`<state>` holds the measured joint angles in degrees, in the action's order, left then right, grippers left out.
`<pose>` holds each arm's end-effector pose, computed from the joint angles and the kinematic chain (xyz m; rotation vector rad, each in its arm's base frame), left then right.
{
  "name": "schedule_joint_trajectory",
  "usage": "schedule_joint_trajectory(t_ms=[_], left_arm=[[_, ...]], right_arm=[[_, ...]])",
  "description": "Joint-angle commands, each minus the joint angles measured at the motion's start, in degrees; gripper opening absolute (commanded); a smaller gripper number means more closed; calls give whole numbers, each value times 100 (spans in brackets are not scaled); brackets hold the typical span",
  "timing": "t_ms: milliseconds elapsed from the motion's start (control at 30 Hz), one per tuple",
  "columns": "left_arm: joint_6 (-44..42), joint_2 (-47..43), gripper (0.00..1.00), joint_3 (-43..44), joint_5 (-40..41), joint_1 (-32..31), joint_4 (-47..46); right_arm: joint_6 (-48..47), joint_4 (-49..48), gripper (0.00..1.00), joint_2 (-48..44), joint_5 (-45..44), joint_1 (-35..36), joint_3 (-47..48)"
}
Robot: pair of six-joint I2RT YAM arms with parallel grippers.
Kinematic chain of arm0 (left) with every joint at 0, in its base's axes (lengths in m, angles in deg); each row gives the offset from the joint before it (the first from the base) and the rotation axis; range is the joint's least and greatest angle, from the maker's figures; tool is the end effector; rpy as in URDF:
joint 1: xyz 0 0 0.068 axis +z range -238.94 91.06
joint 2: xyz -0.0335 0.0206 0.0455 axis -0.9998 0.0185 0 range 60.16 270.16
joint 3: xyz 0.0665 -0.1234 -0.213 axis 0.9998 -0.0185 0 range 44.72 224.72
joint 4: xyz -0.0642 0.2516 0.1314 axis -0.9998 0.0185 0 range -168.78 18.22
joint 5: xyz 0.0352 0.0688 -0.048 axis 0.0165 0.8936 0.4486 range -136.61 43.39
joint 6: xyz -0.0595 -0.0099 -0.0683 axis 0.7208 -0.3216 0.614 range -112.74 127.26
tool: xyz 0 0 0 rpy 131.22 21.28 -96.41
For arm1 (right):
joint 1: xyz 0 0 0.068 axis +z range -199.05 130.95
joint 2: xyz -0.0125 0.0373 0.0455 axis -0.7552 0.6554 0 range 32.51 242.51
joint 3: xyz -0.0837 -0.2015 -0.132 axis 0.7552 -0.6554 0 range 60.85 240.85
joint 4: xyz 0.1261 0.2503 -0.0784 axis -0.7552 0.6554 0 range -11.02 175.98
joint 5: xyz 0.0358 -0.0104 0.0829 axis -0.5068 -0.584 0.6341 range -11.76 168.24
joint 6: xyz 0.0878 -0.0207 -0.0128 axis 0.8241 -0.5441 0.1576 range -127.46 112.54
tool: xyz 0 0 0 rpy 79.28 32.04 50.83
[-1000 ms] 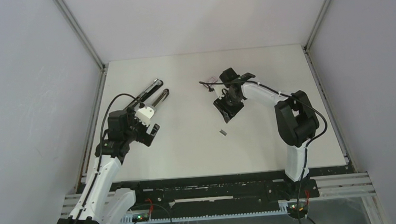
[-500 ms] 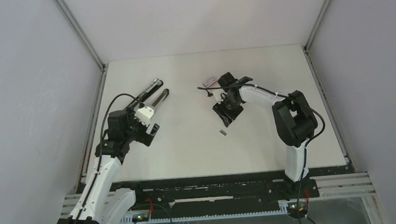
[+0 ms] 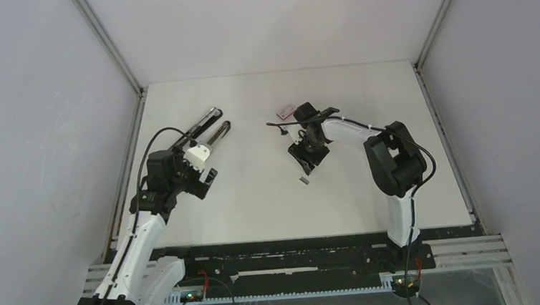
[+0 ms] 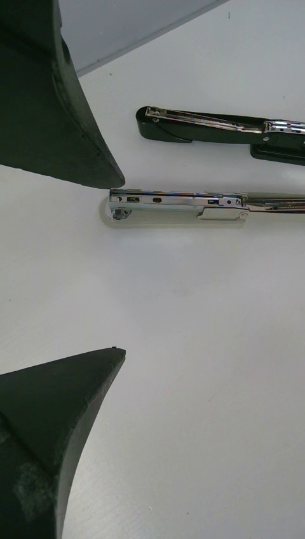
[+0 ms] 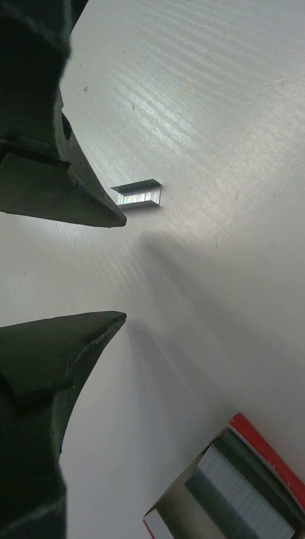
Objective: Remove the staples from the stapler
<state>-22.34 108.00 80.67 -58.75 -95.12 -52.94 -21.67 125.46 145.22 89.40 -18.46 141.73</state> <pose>0.2563 -0.0450 0.2032 0.7884 2.0669 -0.0102 0.3469 0.2235 0.0944 -1.1514 2.7159 0.3284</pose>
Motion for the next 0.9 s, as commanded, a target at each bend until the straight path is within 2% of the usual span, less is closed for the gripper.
schedule_joint_trajectory(t_ms=[0,867], left_arm=[[-94,-77,100,-114,25,36,-159],[-104,-82,100,-123,24,30,-159]], right_arm=[[-68,-41,51,90,159,78,117],[-52,142,52,320,788,-136,230]])
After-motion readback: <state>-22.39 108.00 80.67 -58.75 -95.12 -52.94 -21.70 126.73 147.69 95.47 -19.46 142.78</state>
